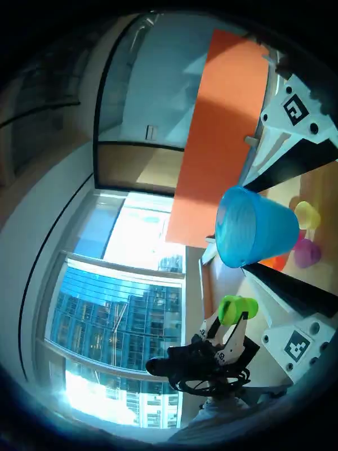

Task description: Pour water

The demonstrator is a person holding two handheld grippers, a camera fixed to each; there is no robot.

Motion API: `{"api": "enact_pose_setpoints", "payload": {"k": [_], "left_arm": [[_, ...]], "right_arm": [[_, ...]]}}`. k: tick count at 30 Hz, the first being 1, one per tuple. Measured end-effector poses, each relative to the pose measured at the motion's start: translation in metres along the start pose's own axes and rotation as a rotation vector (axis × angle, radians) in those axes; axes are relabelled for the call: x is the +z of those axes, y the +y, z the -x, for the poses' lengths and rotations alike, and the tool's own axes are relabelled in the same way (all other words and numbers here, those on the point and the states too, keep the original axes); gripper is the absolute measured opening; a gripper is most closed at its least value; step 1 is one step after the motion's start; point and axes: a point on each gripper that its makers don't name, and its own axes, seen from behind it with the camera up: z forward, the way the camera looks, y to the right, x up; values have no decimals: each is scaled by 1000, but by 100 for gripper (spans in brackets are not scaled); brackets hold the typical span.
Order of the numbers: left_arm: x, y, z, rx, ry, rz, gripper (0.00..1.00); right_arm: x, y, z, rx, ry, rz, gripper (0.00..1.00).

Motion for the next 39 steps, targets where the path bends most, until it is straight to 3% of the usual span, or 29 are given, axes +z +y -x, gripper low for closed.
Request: {"api": "enact_pose_setpoints", "payload": {"k": [9,18,39], "left_arm": [[-1,-1,18,18,-63,3,85],[0,0,32,23,-103,15,85],[-2,3,73,19,-210,40,85]], "right_arm": [[2,-19,22,1,-12,-83,91],[5,-33,51,16,-69,-148,91],[10,-49,138,37,-272,-239,91]]}}
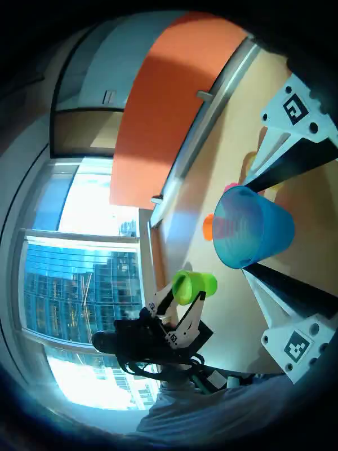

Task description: Pour water

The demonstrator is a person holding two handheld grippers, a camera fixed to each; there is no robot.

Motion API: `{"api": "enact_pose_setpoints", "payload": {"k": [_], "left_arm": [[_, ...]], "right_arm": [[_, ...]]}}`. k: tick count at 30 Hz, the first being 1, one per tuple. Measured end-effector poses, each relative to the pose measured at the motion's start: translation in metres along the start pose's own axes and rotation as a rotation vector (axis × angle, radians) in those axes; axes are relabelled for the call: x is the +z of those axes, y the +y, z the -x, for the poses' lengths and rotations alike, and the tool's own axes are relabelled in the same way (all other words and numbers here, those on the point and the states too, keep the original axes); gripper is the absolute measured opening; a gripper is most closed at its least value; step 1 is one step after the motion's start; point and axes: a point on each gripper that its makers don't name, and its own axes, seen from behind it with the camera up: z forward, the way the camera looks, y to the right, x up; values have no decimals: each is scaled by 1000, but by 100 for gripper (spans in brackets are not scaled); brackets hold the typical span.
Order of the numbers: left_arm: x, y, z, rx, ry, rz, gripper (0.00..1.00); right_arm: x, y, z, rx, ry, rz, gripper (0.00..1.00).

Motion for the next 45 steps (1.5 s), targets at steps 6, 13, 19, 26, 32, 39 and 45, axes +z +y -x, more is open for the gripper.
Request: {"api": "enact_pose_setpoints", "payload": {"k": [6,13,19,26,32,39,45], "left_arm": [[3,4,14,3,-37,13,85],[9,8,31,15,-84,35,85],[15,12,48,26,-131,56,85],[23,15,65,37,-176,83,85],[31,17,78,49,-203,99,85],[40,20,90,55,-223,117,85],[45,21,98,44,-232,122,85]], "right_arm": [[10,-2,21,-5,-62,-20,91],[21,-3,44,-17,-123,-35,92],[29,-3,62,-25,-167,-42,91],[38,-3,78,-26,-200,-51,91],[45,-2,89,-26,-221,-51,92],[52,-1,101,-28,-243,-54,92],[54,-1,105,-27,-252,-54,92]]}}
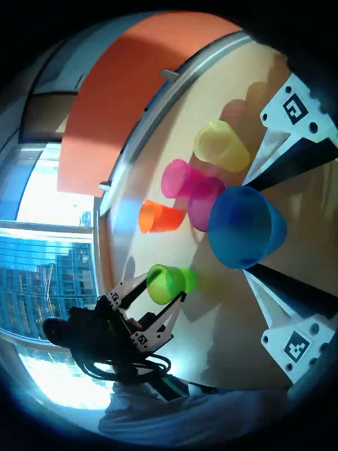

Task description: Pour water

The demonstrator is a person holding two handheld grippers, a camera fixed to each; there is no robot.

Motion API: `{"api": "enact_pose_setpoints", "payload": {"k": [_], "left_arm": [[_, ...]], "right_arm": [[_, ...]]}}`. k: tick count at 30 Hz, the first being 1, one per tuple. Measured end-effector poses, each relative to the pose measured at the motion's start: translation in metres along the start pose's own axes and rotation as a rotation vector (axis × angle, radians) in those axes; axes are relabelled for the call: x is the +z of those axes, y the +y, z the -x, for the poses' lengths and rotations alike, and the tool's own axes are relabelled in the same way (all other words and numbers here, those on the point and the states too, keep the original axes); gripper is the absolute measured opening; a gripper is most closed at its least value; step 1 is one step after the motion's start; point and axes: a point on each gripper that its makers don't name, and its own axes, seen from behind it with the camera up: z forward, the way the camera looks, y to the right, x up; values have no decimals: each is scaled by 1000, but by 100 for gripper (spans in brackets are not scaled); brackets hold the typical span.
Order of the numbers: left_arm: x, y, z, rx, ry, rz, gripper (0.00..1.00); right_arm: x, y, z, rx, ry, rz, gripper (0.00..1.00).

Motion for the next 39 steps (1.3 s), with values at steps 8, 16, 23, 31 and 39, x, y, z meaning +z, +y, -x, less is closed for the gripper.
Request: {"api": "enact_pose_setpoints", "payload": {"k": [8,16,23,31,39], "left_arm": [[3,0,6,-19,2,4,85],[2,-1,10,-34,6,4,86],[1,-2,15,-38,-10,1,91],[-3,0,18,-18,-24,-6,99],[-14,-5,25,-23,-17,-43,99]], "right_arm": [[2,2,1,4,-6,6,92],[4,0,3,3,-12,9,92],[4,-2,5,10,-12,12,92],[7,-5,7,23,-9,9,92],[11,-11,18,32,-19,-2,92]]}}
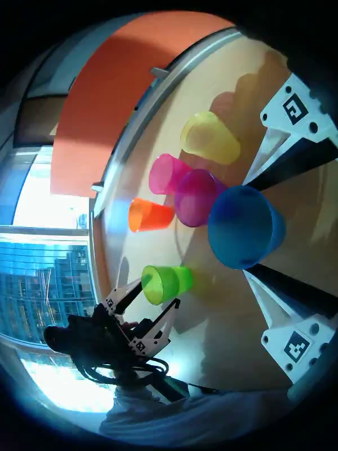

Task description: Pour water

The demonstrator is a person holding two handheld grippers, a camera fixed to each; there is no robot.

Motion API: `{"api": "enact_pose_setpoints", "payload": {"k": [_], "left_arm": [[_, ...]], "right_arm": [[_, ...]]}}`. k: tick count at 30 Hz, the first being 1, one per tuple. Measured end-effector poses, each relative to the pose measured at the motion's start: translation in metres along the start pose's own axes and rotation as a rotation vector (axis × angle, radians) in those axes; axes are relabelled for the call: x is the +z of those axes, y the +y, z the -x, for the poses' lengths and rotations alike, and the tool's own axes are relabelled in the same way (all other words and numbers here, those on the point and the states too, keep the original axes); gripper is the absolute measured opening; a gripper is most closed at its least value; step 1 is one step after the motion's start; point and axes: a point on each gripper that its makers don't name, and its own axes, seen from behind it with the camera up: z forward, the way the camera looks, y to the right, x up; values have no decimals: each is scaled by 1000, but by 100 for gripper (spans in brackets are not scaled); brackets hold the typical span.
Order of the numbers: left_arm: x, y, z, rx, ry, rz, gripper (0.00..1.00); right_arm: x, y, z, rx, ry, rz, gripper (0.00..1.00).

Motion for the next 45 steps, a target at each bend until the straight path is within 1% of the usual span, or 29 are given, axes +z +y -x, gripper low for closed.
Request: {"api": "enact_pose_setpoints", "payload": {"k": [6,9,18,20,22,24,29,35,39,45], "left_arm": [[-12,-2,1,-20,15,-19,99],[-17,-1,2,-22,19,-24,99],[-23,2,2,-13,15,-31,99],[-23,3,2,-18,15,-27,99],[-24,3,1,-24,18,-26,99],[-26,3,0,-30,23,-27,99],[-33,1,-1,-42,35,-44,99],[-47,-4,-3,-54,64,-87,99],[-59,-10,-5,-64,94,-131,99],[-77,-19,-11,-83,152,-205,99]], "right_arm": [[2,-2,7,11,-7,-2,92],[3,-2,10,17,-8,1,92],[2,-1,16,30,-13,13,92],[1,-1,18,36,-17,18,93],[-1,-1,19,41,-21,24,100],[-3,-1,20,45,-24,31,100],[-14,-3,25,50,-19,46,100],[-31,-6,32,62,-2,78,100],[-44,-8,37,75,15,107,100],[-67,-8,42,97,54,174,100]]}}
